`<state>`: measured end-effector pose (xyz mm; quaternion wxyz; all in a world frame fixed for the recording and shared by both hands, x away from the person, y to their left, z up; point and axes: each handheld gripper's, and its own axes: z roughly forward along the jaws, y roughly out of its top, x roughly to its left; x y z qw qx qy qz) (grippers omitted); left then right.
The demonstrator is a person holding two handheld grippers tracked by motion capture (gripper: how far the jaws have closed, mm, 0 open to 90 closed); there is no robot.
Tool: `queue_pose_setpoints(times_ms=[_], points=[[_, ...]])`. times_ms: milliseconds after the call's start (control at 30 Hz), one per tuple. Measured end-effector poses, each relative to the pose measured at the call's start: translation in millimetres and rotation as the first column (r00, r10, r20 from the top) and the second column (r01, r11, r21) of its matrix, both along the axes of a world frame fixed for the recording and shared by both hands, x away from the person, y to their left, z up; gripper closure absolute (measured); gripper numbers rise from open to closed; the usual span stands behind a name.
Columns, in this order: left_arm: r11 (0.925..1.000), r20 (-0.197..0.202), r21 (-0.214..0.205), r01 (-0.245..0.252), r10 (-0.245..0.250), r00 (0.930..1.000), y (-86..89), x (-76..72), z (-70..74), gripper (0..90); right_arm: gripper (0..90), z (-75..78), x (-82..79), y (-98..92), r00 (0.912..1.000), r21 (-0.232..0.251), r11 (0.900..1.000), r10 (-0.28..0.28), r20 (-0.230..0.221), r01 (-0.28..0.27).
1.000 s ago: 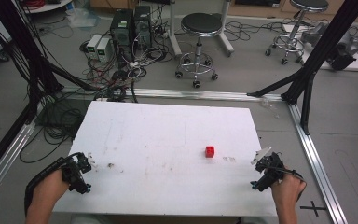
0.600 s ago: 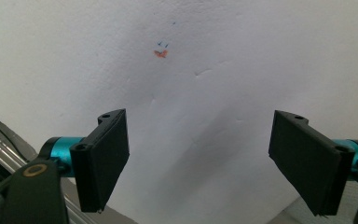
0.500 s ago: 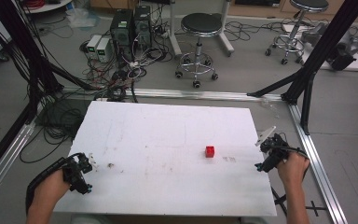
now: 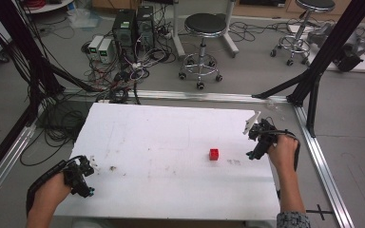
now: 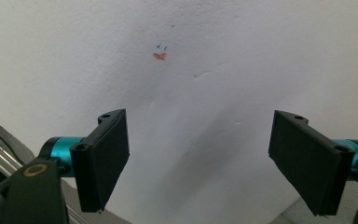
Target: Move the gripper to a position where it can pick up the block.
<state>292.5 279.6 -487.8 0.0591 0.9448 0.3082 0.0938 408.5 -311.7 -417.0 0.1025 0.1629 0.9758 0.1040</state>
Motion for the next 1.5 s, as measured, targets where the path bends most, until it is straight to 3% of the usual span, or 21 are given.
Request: queue_pose_setpoints(times_ms=[167, 333, 533, 633, 667, 833, 967, 1033, 1167, 1200, 1233, 1267, 1400, 1500], points=[[1.0, 0.009, -0.003, -0.008, 0.008, 0.9999, 2.6, -0.2, 2.0, 20.0, 0.9, -3.5, 10.3, 31.9, 0.9947, -0.021, 0.995, 0.097, -0.033, -0.098], [0.9998, 0.018, -0.015, -0.01, 0.01, 0.9998, 5.5, -0.6, 4.7, 20.0, 0.9, -9.6, 19.1, 50.4, 0.9904, -0.038, 0.991, 0.126, -0.057, -0.128], [0.9985, 0.033, -0.039, -0.038, 0.04, 0.9987, 8.9, -1.7, 4.1, 20.0, 0.9, -20.0, 30.2, 77.4, 0.974, -0.061, 0.9749, 0.208, -0.09, -0.214], [0.9994, 0.025, -0.027, -0.024, 0.024, 0.9994, 9.2, -0.8, 5.2, 19.9, 0.9, -30.5, 37.0, 92.6, 0.9658, -0.083, 0.9662, 0.234, -0.111, -0.244], [0.9996, 0.022, -0.021, -0.017, 0.018, 0.9996, 9.2, -0.5, 5.6, 19.9, 0.9, -30.5, 37.0, 92.6, 0.9658, -0.083, 0.9662, 0.234, -0.111, -0.244], [0.9987, 0.031, -0.04, -0.029, 0.031, 0.9991, 7.5, -0.4, 3.2, 20.0, 0.9, -48.7, 42.8, 105.8, 0.9498, -0.118, 0.9498, 0.27, -0.158, -0.29], [0.9996, 0.021, -0.024, -0.013, 0.013, 0.9997, 7.1, 0.5, 2.7, 20.0, 0.9, -56.4, 44.4, 111.1, 0.9424, -0.125, 0.9421, 0.289, -0.168, -0.311], [0.9995, 0.021, -0.027, -0.013, 0.014, 0.9997, 7.1, 0.7, 2.6, 20.0, 0.9, -61.0, 45.1, 115.3, 0.9354, -0.136, 0.9342, 0.304, -0.181, -0.33], [0.9986, 0.026, -0.045, -0.028, 0.029, 0.9992, 7.5, -0.1, 1.5, 20.0, 0.8, -68.7, 46.3, 122.0, 0.9327, -0.148, 0.9305, 0.306, -0.192, -0.335], [0.9984, 0.027, -0.047, -0.03, 0.032, 0.9991, 7.6, -0.1, 1.2, 20.0, 0.9, -73.3, 47.2, 125.7, 0.9263, -0.141, 0.9258, 0.321, -0.197, -0.351], [0.9984, 0.029, -0.048, -0.031, 0.033, 0.999, 7.8, -0.2, 1.1, 20.0, 0.9, -73.3, 47.2, 125.7, 0.9263, -0.141, 0.9258, 0.321, -0.197, -0.351], [0.9983, 0.029, -0.048, -0.032, 0.033, 0.999, 7.9, -0.2, 1.1, 20.0, 0.9, -78.1, 46.8, 129.4, 0.9203, -0.15, 0.9188, 0.332, -0.207, -0.365], [0.9982, 0.029, -0.05, -0.032, 0.033, 0.999, 8.0, -0.3, 1.3, 20.0, 0.9, -86.7, 46.3, 133.6, 0.9143, -0.167, 0.9093, 0.344, -0.214, -0.381], [0.9982, 0.03, -0.05, -0.031, 0.033, 0.999, 8.0, -0.3, 1.4, 20.0, 0.9, -92.3, 46.1, 132.9, 0.9157, -0.156, 0.914, 0.338, -0.217, -0.375]])
